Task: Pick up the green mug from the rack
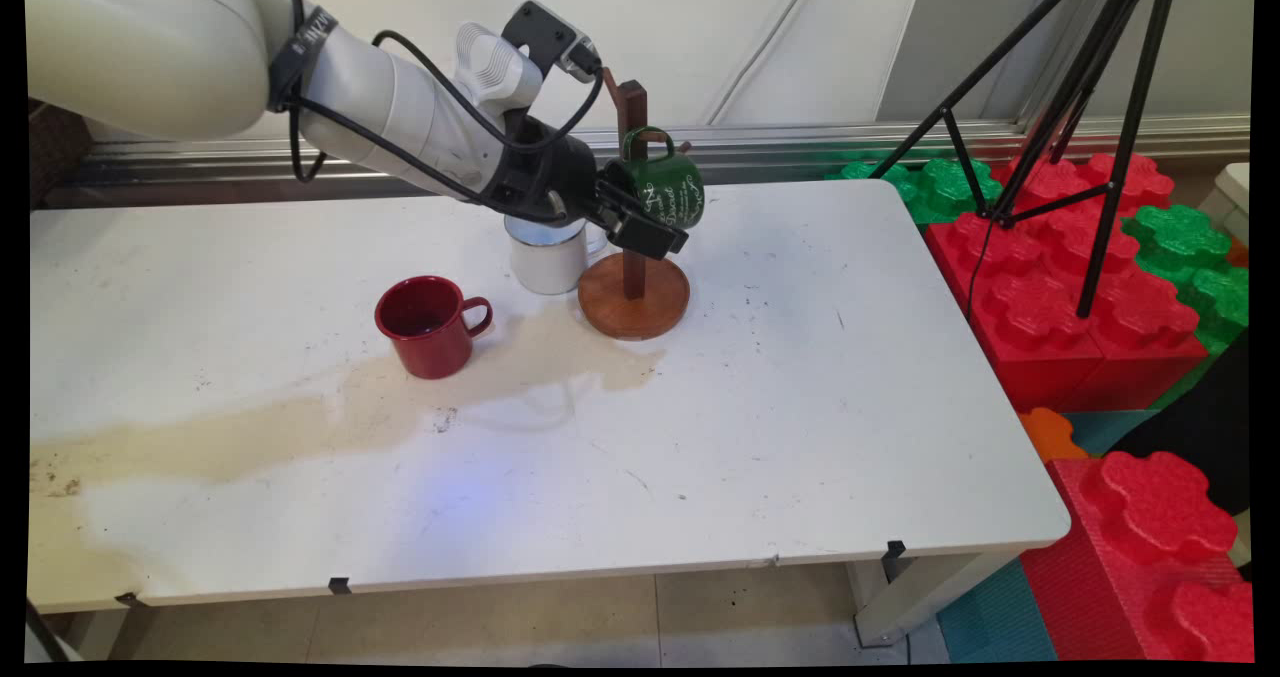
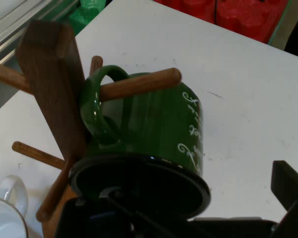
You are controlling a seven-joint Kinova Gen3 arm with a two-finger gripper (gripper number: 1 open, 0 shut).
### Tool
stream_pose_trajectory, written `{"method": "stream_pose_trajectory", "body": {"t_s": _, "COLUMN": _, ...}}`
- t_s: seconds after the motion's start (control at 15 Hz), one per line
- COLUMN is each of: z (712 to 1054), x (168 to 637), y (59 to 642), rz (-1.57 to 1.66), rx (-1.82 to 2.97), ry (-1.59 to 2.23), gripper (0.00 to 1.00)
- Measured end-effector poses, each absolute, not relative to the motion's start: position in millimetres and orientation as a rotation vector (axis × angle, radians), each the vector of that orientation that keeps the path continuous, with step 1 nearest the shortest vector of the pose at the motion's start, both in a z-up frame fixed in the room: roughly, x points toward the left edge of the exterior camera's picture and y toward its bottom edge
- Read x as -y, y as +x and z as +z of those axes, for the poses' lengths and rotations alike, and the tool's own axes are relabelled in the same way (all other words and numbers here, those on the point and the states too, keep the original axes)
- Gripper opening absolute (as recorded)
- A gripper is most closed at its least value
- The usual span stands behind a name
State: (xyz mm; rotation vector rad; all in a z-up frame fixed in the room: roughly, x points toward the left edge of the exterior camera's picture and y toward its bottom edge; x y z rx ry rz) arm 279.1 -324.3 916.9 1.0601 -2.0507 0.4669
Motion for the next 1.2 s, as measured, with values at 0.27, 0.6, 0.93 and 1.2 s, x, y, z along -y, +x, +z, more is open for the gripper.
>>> {"method": "stream_pose_trajectory", "body": {"t_s": 0.27, "z": 909, "x": 330, "y": 279, "rz": 0.457, "rx": 2.015, "ry": 1.074, "gripper": 1.0}}
{"method": "stream_pose_trajectory", "body": {"t_s": 0.6, "z": 904, "x": 334, "y": 279, "rz": 0.447, "rx": 1.984, "ry": 1.084, "gripper": 1.0}}
{"method": "stream_pose_trajectory", "body": {"t_s": 0.93, "z": 900, "x": 336, "y": 279, "rz": 0.444, "rx": 1.968, "ry": 1.093, "gripper": 0.0}}
{"method": "stream_pose_trajectory", "body": {"t_s": 1.2, "z": 899, "x": 335, "y": 281, "rz": 0.45, "rx": 1.952, "ry": 1.099, "gripper": 0.0}}
